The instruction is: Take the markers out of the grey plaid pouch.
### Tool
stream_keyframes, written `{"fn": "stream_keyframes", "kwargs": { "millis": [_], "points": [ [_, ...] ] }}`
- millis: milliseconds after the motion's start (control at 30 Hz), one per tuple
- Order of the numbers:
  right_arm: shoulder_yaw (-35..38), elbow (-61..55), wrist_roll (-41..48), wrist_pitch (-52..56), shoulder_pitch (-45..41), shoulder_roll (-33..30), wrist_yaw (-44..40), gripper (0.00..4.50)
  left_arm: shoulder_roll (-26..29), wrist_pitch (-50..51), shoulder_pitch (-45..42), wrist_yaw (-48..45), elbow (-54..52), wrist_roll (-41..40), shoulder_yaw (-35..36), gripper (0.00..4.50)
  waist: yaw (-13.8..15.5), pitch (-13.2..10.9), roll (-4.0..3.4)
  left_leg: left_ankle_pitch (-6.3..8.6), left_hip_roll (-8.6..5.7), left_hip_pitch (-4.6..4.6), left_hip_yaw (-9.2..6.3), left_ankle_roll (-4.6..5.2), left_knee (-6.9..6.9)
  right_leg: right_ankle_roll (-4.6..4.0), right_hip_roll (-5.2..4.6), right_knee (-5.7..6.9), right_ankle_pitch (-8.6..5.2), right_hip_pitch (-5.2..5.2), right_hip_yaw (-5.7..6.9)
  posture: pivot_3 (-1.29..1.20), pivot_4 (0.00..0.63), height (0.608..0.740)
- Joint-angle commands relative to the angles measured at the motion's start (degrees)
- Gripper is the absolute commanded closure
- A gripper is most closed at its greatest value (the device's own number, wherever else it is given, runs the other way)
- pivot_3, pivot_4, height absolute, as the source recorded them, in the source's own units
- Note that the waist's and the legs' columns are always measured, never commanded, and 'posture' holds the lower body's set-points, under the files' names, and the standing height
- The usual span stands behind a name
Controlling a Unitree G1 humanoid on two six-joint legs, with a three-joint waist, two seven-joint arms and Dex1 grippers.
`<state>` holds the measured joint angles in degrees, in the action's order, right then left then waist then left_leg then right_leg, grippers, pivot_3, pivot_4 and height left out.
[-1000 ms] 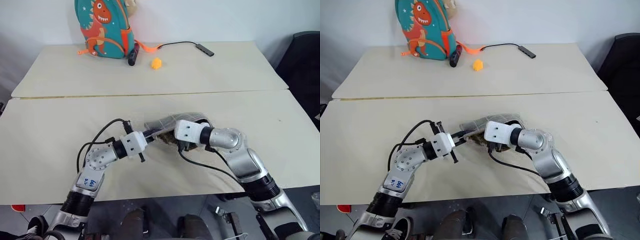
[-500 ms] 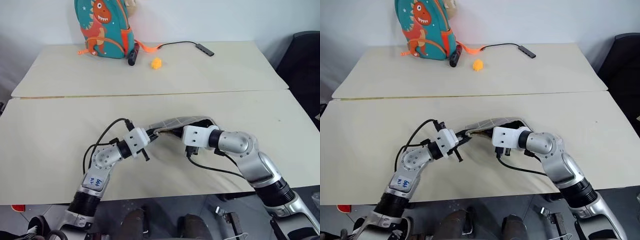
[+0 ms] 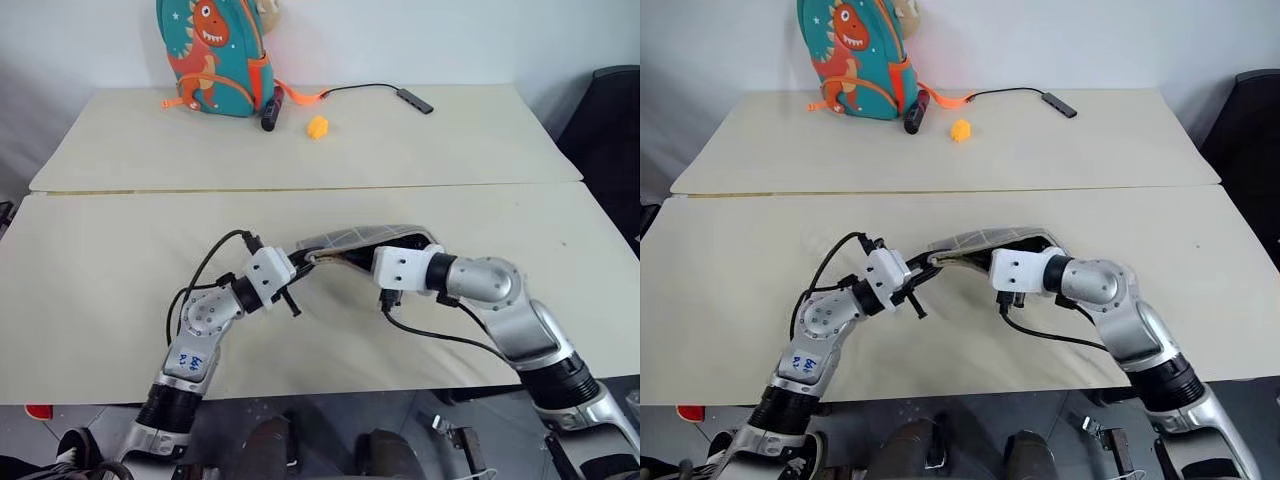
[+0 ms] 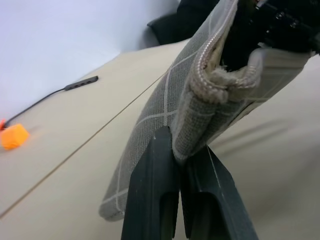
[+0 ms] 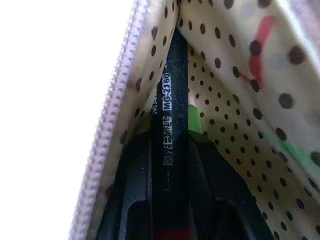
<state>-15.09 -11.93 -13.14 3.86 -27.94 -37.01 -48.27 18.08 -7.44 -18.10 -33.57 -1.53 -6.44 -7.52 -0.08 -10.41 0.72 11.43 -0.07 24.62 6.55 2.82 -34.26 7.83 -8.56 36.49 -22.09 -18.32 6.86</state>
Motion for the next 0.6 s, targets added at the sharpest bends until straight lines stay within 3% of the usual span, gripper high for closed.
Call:
{"fn": "stream_keyframes", "kwargs": {
  "millis": [33, 167, 300, 400, 600],
  "points": [
    [-3.7, -2.3, -1.3, 0.2, 0.7, -2.0, -4.9, 3.93, 0.3, 2.2, -1.0, 2.5, 0.5, -2.5, 5.1, 4.5, -0.1, 0.0, 0.0, 0.0, 0.0, 0.0, 0.0, 0.0, 0.0, 0.0, 0.0, 0.0, 0.0, 0.0, 0.0, 0.0, 0.15, 0.74],
    [-3.6, -5.2, 3.0, 6.8, 0.6, 3.8, -3.4, 3.93, -1.7, 5.7, -1.2, 2.9, -1.0, -6.7, 6.2, 4.5, -0.1, 0.0, 0.0, -0.01, 0.03, 0.0, 0.0, 0.0, -0.02, 0.0, 0.02, 0.01, 0.0, 0.01, 0.01, 0.0, 0.15, 0.74],
    [-5.1, -8.9, 6.4, 10.1, 1.6, 2.4, -9.9, 3.93, -1.9, 9.2, -0.5, 1.1, -2.0, -9.1, 6.0, 4.5, 0.2, 0.0, 0.0, -0.01, 0.01, 0.01, -0.05, 0.0, -0.04, 0.0, 0.01, -0.01, 0.0, 0.05, 0.02, 0.0, 0.15, 0.74],
    [-5.4, -7.9, 4.5, 3.9, 0.8, 1.3, -8.9, 3.93, -2.8, 13.6, -0.4, 2.0, -3.0, -12.6, 7.3, 4.5, 0.2, 0.0, 0.01, 0.02, -0.02, 0.02, -0.23, 0.03, -0.15, 0.0, -0.01, -0.17, 0.0, 0.29, 0.01, 0.0, 0.15, 0.74],
    [-5.8, -6.0, 2.8, 4.3, -1.8, 0.3, -8.9, 3.93, -4.2, 19.2, -0.9, 2.9, -3.8, -17.7, 9.5, 4.5, 0.0, 0.0, 0.0, 0.04, 0.0, -0.03, -0.46, -0.01, -0.13, 0.0, 0.04, -0.47, 0.0, 0.59, 0.02, 0.0, 0.15, 0.74]
  ]
}}
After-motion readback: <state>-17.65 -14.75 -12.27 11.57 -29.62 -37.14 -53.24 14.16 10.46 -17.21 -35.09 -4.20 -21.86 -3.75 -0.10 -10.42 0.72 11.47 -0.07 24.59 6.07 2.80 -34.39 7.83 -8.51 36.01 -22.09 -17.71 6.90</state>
